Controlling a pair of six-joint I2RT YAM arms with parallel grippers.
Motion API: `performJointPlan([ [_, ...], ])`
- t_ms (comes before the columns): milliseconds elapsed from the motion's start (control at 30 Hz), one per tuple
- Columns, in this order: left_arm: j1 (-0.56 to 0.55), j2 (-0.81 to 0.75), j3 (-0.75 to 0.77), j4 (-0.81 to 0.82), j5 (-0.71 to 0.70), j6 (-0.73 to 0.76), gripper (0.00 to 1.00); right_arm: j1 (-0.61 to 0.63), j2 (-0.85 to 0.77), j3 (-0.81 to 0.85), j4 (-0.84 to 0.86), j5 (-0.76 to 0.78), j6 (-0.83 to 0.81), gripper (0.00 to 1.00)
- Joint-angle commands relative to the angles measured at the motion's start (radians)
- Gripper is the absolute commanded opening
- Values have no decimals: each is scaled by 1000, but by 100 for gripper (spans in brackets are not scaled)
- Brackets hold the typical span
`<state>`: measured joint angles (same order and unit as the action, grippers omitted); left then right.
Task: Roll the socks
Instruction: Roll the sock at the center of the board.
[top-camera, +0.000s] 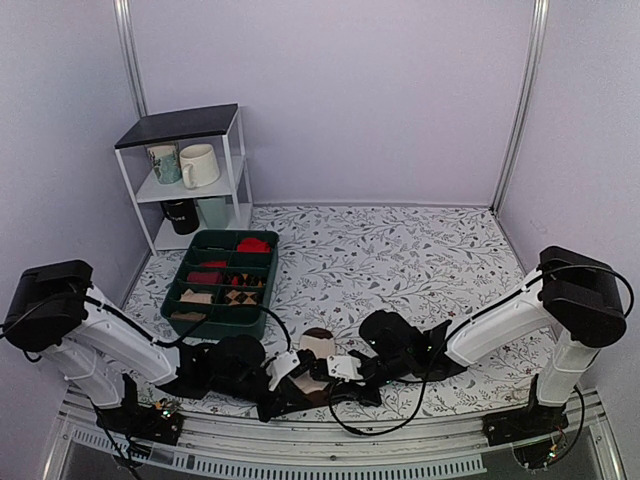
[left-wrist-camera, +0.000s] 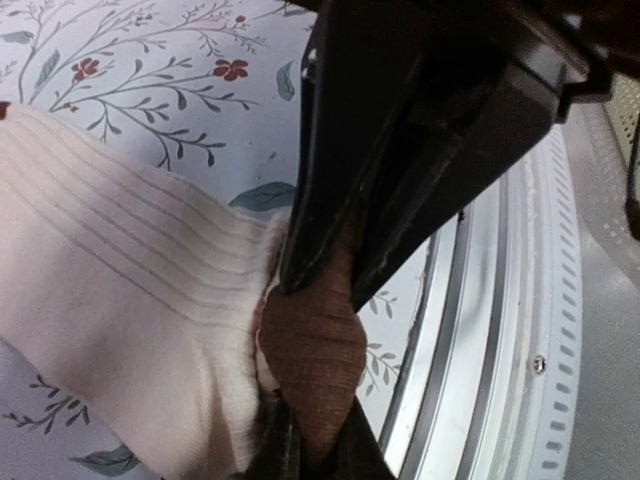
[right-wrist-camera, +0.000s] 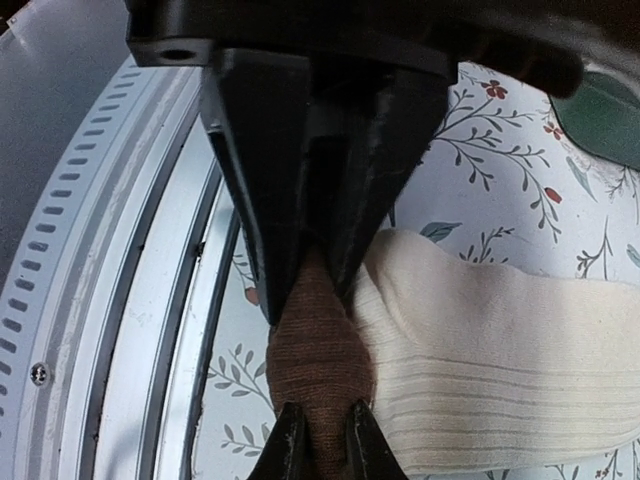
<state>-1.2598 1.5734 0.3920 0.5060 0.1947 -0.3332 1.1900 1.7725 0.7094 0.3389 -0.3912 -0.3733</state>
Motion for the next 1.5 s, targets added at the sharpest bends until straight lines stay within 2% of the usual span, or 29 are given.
performJointPlan([
  [0, -24, -59, -17, -219, -154, 59, 52, 13, 56, 62, -182, -59, 74, 3],
  [33, -40, -102, -15, -238, -211, 82, 59, 12, 57, 69, -213, -77, 88, 3],
  [200, -137, -344, -58, -207, -423, 224, 65, -15, 83, 112, -317, -186, 172, 3],
  [267, -169, -416, -93, -167, -463, 268, 67, -34, 91, 112, -322, -221, 223, 3],
  [400, -203, -476, -183, -50, -452, 313, 64, -95, 152, 143, -356, -306, 305, 3],
  [500, -223, -421, -186, 0, -451, 334, 64, -120, 213, 192, -409, -352, 348, 3],
  [600, -238, -304, -133, -3, -470, 369, 64, -139, 270, 256, -479, -378, 368, 3],
  [767, -259, -117, -37, -6, -538, 430, 65, -149, 298, 268, -529, -375, 400, 4],
  [1000, -277, -53, -25, 31, -540, 457, 66, -153, 307, 258, -536, -383, 411, 3],
  [1067, -278, -45, -23, 24, -524, 457, 61, -156, 312, 260, -536, -387, 413, 4],
  [1133, -279, -31, -18, 10, -514, 445, 50, -160, 317, 261, -538, -392, 416, 4],
  [1267, -279, -15, -16, 23, -534, 428, 42, -160, 326, 261, -541, -394, 411, 4],
  [1367, -279, 9, -5, 27, -541, 432, 23, -159, 327, 262, -546, -393, 408, 5],
  [1400, -279, 16, 3, 15, -535, 430, 9, -161, 325, 262, -546, -391, 409, 6],
  [1433, -278, 20, 13, 1, -526, 428, 0, -160, 323, 262, -543, -388, 409, 8],
  [1467, -279, 20, 22, -18, -513, 426, 0, -160, 318, 262, -540, -385, 411, 9],
])
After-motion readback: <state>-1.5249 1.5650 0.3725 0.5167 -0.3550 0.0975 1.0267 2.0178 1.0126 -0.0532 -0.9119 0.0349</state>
